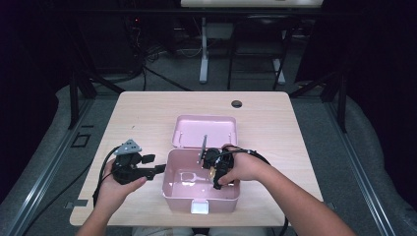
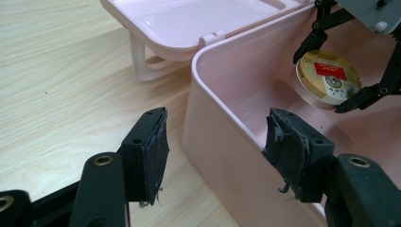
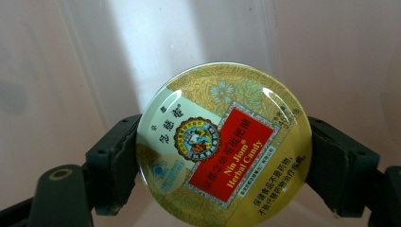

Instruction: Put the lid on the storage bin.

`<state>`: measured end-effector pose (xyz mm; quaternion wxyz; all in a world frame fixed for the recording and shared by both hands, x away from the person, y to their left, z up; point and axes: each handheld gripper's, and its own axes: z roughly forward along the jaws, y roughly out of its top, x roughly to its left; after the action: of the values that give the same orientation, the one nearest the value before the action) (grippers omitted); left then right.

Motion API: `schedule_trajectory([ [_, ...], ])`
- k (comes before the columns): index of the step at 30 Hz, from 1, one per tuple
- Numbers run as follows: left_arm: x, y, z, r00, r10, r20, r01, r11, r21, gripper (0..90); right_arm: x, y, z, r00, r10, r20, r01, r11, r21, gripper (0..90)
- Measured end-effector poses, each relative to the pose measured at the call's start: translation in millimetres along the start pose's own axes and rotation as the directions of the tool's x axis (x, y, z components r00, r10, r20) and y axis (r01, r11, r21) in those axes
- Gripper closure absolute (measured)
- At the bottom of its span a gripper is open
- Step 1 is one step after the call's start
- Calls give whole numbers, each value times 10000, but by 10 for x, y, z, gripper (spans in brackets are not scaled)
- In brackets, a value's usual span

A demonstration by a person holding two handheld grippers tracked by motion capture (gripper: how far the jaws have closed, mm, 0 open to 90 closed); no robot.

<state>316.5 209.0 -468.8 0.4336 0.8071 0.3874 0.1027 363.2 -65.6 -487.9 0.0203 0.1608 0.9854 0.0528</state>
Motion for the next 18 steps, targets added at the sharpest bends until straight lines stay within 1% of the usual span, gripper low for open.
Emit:
schedule_trajectory([
  [6,1,-1,4,10000,-14,-6,14,10000,3,394,5,-9,10,9989,-476,-4,476,9989,25,197],
  [18,3,-2,4,10000,-22,7,22,10000,7,394,30,4,51,9949,-1013,0,1013,9948,88,197],
])
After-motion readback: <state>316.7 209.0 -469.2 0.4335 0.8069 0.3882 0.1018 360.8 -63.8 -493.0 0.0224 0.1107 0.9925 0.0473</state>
